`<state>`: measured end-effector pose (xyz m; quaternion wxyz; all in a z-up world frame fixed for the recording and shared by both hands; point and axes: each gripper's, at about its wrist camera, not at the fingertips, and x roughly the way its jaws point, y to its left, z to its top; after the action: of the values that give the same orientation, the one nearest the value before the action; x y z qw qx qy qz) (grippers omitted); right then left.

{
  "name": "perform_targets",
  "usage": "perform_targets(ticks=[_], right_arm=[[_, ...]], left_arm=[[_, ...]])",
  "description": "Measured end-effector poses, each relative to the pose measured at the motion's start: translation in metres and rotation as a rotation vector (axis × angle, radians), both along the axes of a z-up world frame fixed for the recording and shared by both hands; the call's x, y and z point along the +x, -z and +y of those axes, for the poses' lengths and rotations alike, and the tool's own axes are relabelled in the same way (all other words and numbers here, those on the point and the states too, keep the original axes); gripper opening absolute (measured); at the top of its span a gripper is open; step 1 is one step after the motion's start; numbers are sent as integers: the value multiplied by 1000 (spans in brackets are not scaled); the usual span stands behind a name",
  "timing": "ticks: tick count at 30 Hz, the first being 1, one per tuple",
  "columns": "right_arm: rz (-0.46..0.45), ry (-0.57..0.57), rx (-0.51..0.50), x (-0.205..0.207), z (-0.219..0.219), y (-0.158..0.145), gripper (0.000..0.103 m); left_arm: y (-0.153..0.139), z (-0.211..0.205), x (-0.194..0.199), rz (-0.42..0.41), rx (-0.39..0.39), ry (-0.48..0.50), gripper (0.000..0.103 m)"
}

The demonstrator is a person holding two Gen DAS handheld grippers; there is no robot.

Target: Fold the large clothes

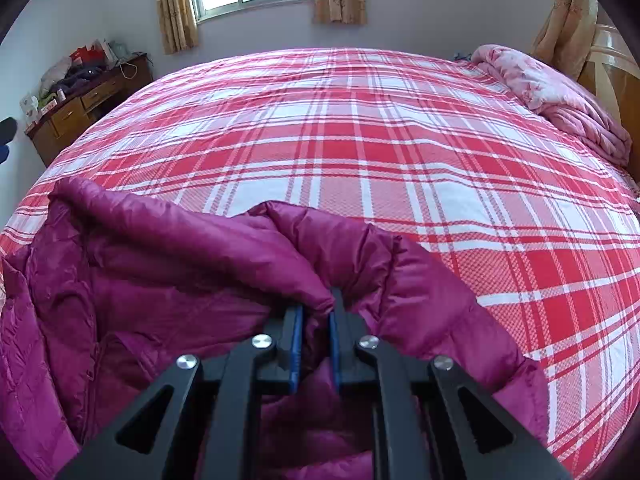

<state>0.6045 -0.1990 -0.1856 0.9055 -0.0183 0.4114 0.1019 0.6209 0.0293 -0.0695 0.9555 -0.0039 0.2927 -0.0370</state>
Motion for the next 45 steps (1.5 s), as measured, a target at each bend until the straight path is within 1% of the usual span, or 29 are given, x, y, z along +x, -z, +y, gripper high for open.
perform_targets(ticks=[1,2,4,6,8,9,11,13,14,15,17,18,21,22,23,24,25,26,27,29,33,35,37,39,40,41,42,43,45], right_arm=[[-1,0,7,0,-1,0,13],[-1,-1,18,1,-2,0,13],[1,2,38,1,-5,1,12],[2,1,55,1,-7,1,12],[0,2,63,1,-8,2,12],[-2,2,63,1,-8,2,12],[-3,3,62,1,-7,2,12],[-4,2,61,1,-8,2,12],[-4,2,61,1,-7,2,12],[-4,2,58,1,-7,2,12],[-6,3,50,1,-6,2,12],[-8,3,46,0,-6,2,12],[-9,2,49,0,-6,2,13],[-9,2,53,0,-6,2,13],[-9,2,57,0,-6,2,13],[-9,2,60,0,-7,2,13],[-8,1,62,0,-8,2,13],[-8,1,65,0,-8,2,13],[-8,1,67,0,-8,2,13],[-7,1,75,0,-9,3,13],[2,3,108,2,-14,3,13],[6,3,126,2,-16,2,13],[-6,6,152,-2,-20,-6,20],[-50,43,183,-13,-29,-22,44],[-96,67,201,-22,-34,-34,49],[-136,97,210,-28,-37,-44,59],[-170,127,221,-33,-40,-56,62],[-183,144,234,-33,-40,-65,62],[-169,138,252,-22,-30,-79,62]], left_arm=[[5,-6,5,5,22,-8,98],[9,-10,7,11,27,-2,98],[23,-18,10,54,44,13,98],[42,-26,9,108,115,5,98],[60,-25,1,143,147,-1,98],[69,-22,-3,169,143,-5,98],[80,-16,-9,207,91,5,98],[90,-15,-11,241,67,8,98],[91,-15,-12,240,63,4,98],[88,-15,-14,221,54,2,98],[74,-15,-20,153,29,18,98],[67,-18,-20,128,44,24,98],[54,-29,-19,56,130,58,96],[55,-31,-18,48,151,69,89],[58,-33,-15,62,174,81,74],[65,-34,-11,103,190,92,65],[74,-32,-8,147,183,98,45],[82,-29,-6,187,159,103,34],[88,-23,-5,215,129,97,32],[91,-15,-9,219,76,97,18],[92,-7,-22,218,48,55,15],[97,-8,-23,228,58,60,15],[101,-11,-23,234,70,62,14],[103,-13,-23,233,76,68,14],[103,-13,-23,234,75,70,14],[104,-13,-23,237,73,73,14],[105,-13,-23,240,73,74,14],[105,-13,-22,242,74,75,14],[106,-15,-22,243,83,77,14]])
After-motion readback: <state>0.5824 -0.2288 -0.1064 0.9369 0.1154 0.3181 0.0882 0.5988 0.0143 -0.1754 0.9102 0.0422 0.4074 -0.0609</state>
